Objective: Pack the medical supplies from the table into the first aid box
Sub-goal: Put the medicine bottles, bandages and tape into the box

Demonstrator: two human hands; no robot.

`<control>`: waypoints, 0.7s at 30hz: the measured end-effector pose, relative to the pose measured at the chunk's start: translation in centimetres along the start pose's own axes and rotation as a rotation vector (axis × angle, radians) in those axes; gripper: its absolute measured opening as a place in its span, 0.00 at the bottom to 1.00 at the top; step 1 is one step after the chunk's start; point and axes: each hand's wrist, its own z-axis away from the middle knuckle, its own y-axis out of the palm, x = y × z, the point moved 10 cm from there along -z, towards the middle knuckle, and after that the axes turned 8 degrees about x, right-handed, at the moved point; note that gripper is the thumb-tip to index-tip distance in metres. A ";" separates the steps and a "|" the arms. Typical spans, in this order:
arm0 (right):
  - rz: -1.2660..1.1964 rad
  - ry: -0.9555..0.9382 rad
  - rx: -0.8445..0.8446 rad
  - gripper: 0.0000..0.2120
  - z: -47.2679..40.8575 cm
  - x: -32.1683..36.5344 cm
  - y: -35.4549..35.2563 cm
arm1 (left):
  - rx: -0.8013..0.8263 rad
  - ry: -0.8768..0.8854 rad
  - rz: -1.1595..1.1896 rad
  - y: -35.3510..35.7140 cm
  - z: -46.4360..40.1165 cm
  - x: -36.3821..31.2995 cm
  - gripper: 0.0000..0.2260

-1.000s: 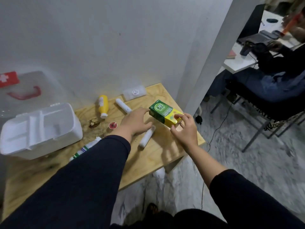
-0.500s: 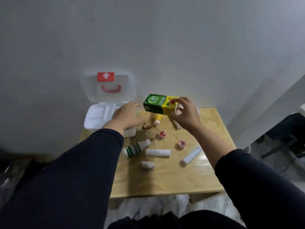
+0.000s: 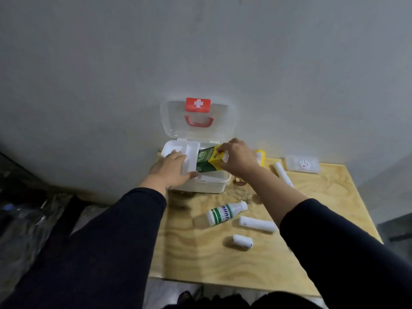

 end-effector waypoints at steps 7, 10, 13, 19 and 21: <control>-0.078 0.090 0.114 0.21 -3.4 0.2 5.4 | -0.010 0.098 -0.036 1.5 -0.8 0.1 0.35; -0.065 0.134 0.148 0.21 -4.6 0.3 7.0 | -0.049 0.119 -0.059 1.6 -1.1 0.2 0.35; -0.045 0.181 0.177 0.21 -5.2 0.3 7.9 | -0.065 0.123 -0.055 1.6 -1.2 0.2 0.34; -0.039 0.180 0.173 0.20 -5.1 0.7 6.9 | -0.050 0.136 -0.085 1.2 -1.1 0.1 0.33; -0.064 0.162 0.150 0.19 -4.5 0.7 5.4 | -0.028 0.112 -0.073 0.5 -1.3 0.0 0.33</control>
